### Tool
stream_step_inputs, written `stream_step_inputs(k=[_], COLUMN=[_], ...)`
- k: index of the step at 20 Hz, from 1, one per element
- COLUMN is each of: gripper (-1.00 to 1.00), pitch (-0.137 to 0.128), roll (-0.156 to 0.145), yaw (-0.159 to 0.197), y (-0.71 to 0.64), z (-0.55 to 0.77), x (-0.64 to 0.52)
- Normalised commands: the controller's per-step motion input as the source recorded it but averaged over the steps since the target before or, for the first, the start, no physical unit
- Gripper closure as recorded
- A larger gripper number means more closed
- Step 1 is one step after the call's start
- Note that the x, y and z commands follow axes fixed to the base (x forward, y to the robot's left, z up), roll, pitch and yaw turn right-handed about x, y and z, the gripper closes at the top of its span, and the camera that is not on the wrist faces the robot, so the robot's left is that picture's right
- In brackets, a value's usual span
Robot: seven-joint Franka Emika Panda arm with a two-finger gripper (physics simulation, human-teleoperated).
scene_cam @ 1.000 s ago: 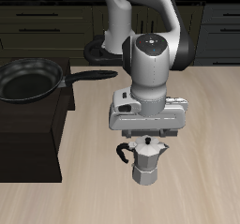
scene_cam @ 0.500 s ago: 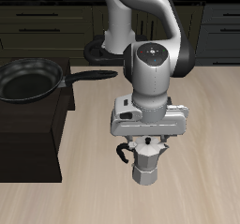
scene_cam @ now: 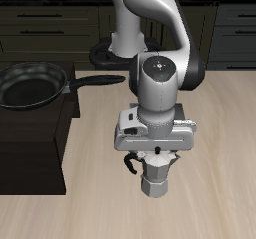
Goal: Place the moka pot on the stove
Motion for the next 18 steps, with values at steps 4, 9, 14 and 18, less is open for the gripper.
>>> stream_step_inputs(k=[4,9,14,18], gripper=[-1.0,1.0,1.0,1.0], pitch=[0.075,-0.028,-0.029,-0.012], roll=[0.01,-0.024,-0.003,-0.003], yaw=[0.015,0.02,0.017,0.009], y=[-0.09,-0.06,-0.01,-0.01], z=[-0.2,0.05,0.1,0.06], x=[0.07,-0.02,-0.01,-0.01])
